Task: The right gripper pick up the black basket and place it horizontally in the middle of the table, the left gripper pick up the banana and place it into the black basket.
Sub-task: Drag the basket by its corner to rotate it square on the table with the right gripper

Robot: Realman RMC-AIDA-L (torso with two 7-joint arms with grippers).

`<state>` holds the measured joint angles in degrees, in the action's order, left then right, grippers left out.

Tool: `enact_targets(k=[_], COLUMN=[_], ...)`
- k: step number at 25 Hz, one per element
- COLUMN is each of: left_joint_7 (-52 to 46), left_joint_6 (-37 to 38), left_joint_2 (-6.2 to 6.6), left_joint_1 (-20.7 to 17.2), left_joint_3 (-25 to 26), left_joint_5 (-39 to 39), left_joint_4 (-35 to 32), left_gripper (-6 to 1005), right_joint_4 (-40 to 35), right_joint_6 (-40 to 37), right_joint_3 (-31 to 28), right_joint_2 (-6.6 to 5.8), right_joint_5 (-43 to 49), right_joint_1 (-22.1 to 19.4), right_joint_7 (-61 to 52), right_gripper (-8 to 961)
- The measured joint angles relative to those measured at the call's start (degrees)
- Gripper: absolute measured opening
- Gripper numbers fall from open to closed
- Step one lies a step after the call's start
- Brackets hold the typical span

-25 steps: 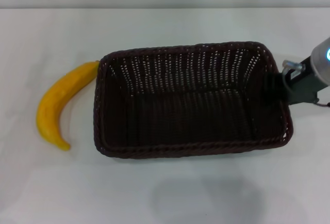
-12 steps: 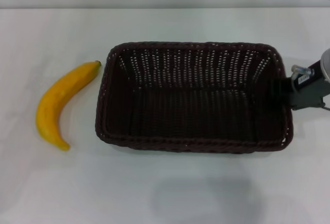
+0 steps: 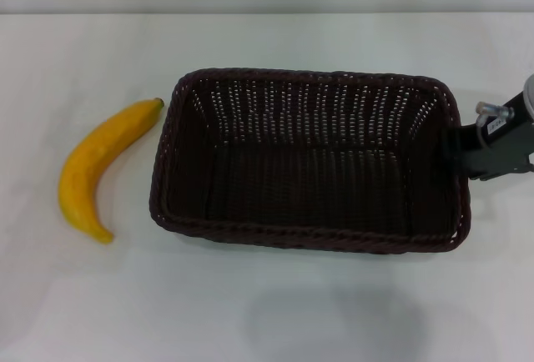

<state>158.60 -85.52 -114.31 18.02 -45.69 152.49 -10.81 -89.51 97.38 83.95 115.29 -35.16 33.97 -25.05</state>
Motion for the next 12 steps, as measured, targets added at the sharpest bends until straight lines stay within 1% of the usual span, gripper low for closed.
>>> enact_targets(k=[4,6,12], left_joint_7=[0.1,0.2,0.2], left_joint_6=[0.0,0.0,0.0], left_joint_2=[-0.14,-0.18,-0.21], left_joint_1=[0.0,0.0,-0.1], left_joint_3=[0.0,0.0,0.1], left_joint_5=[0.0,0.0,0.0], left_joint_4=[0.0,0.0,0.0], left_gripper=[861,861,861], right_joint_4=[-0.5,-0.7,-0.9], right_joint_6=[2.1,3.7,5.4], right_joint_3=[-1.8,-3.7,-7.8], right_joint_2=[-0.19,-0.30,-0.21], right_joint_5=[0.3,0.8,0.4], right_joint_1=[0.6,1.0,1.3], right_joint_7=[0.9,1.9,4.7], right_gripper=[213,214,215])
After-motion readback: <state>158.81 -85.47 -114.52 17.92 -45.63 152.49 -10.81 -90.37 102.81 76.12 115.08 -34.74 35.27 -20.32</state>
